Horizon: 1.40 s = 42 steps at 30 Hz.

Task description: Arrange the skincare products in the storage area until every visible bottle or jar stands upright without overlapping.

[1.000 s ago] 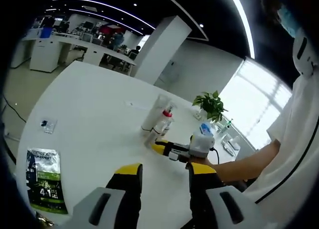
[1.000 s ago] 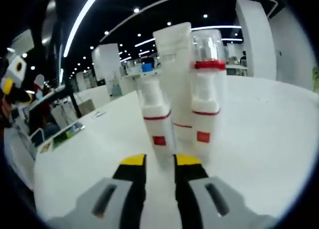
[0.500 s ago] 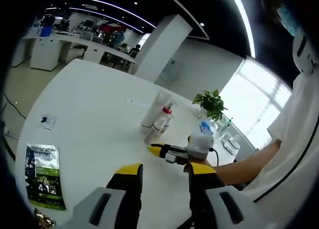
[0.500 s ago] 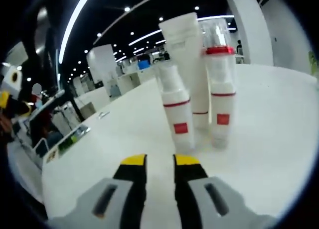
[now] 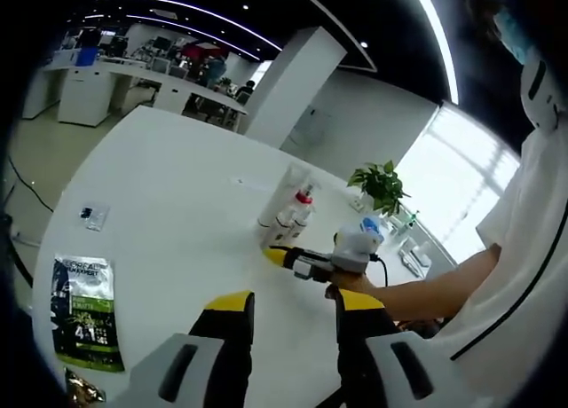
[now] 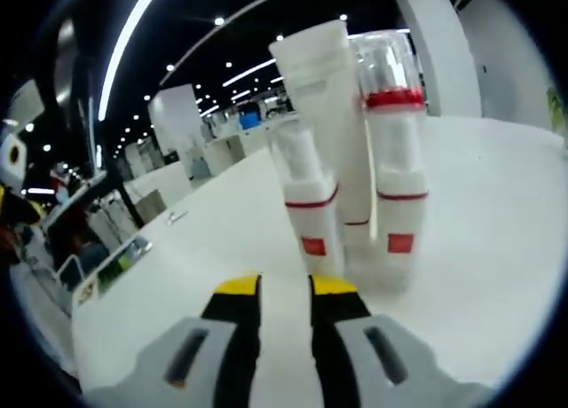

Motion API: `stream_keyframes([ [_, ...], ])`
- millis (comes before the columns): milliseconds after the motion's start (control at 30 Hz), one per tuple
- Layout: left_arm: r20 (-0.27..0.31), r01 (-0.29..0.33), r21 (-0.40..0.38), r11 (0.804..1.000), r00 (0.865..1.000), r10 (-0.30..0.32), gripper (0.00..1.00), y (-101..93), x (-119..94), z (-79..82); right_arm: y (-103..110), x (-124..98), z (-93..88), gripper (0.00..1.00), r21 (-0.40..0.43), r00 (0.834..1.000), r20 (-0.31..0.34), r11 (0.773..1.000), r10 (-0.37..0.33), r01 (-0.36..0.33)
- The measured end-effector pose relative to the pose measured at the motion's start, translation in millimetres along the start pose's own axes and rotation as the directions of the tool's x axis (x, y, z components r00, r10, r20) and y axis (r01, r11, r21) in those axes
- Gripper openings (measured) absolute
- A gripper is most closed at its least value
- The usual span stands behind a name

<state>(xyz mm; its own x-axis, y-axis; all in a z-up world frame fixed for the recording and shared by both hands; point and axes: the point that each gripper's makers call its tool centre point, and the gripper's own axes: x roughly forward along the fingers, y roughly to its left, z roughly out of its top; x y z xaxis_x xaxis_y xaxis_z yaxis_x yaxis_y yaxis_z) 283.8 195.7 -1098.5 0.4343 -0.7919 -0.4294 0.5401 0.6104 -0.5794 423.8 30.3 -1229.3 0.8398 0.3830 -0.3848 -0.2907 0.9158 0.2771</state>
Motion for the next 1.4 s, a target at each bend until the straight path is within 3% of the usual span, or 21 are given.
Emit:
stream_keyframes([
  [133, 0.0, -0.003, -0.001, 1.0, 1.0, 0.003, 0.37, 0.6, 0, 0.6, 10, 3, 4.3, 0.19, -0.001, 1.0, 0.008, 1.0, 0.023, -0.023],
  [467, 0.001, -0.01, 0.001, 1.0, 1.0, 0.01, 0.37, 1.5, -1, 0.9, 11, 10, 17.4, 0.19, 0.012, 0.999, 0.038, 1.0, 0.028, -0.028],
  [1400, 0.006, -0.015, 0.009, 1.0, 1.0, 0.015, 0.36, -5.9, -2, -8.0, -8, -4, 23.5, 0.19, -0.014, 0.999, 0.043, 1.0, -0.007, 0.008],
])
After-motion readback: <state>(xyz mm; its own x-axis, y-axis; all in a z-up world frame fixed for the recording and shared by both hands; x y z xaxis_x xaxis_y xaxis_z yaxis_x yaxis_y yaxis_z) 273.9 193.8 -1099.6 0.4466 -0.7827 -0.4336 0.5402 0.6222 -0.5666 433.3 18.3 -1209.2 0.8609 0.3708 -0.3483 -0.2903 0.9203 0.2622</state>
